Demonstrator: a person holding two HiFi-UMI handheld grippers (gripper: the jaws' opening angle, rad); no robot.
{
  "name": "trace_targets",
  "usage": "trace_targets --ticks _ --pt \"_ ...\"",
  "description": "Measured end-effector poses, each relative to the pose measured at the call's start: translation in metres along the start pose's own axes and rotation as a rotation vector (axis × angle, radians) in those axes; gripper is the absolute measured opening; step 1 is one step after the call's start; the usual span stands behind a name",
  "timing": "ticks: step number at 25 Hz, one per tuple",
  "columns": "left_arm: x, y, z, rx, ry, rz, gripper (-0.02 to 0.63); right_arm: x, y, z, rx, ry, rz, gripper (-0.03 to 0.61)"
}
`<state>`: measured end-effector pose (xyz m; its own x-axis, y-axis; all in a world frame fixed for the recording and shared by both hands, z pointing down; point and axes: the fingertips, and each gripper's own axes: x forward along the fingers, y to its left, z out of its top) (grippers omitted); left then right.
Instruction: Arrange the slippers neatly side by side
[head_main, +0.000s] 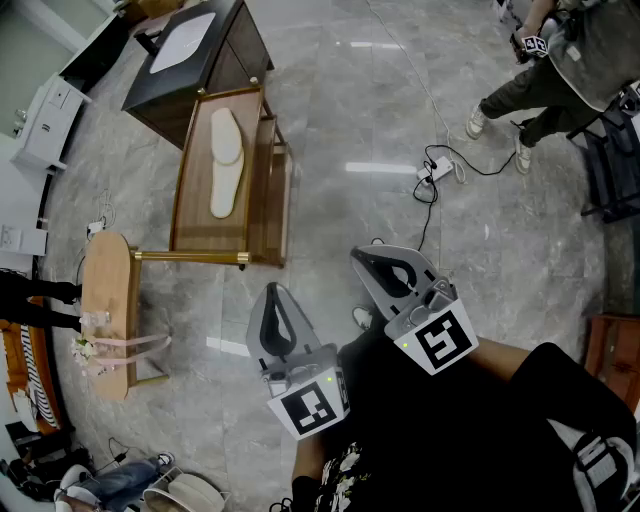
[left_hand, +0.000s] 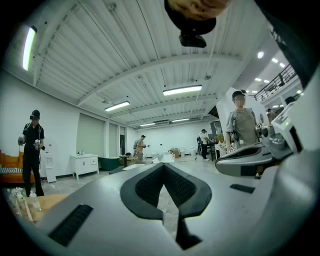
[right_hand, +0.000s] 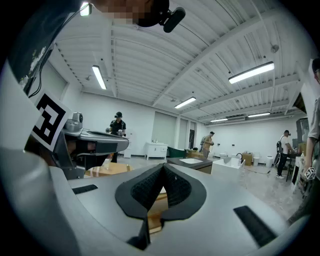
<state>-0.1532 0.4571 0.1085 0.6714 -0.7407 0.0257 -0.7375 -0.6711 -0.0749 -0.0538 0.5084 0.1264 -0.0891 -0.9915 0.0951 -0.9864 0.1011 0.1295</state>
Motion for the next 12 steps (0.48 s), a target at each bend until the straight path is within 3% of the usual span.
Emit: trace_targets --ticks 6,12 --pt "-0.002 0.000 -0.001 -0.010 0.005 0.002 0.003 -0.003 -0.001 -0.002 -0.003 0.019 -0.001 -0.003" --pt "-0.003 -0.007 -0.005 -0.012 0.012 -0.009 0.003 -0.009 -0.012 -0.008 0.086 0.004 -0.045 -0.002"
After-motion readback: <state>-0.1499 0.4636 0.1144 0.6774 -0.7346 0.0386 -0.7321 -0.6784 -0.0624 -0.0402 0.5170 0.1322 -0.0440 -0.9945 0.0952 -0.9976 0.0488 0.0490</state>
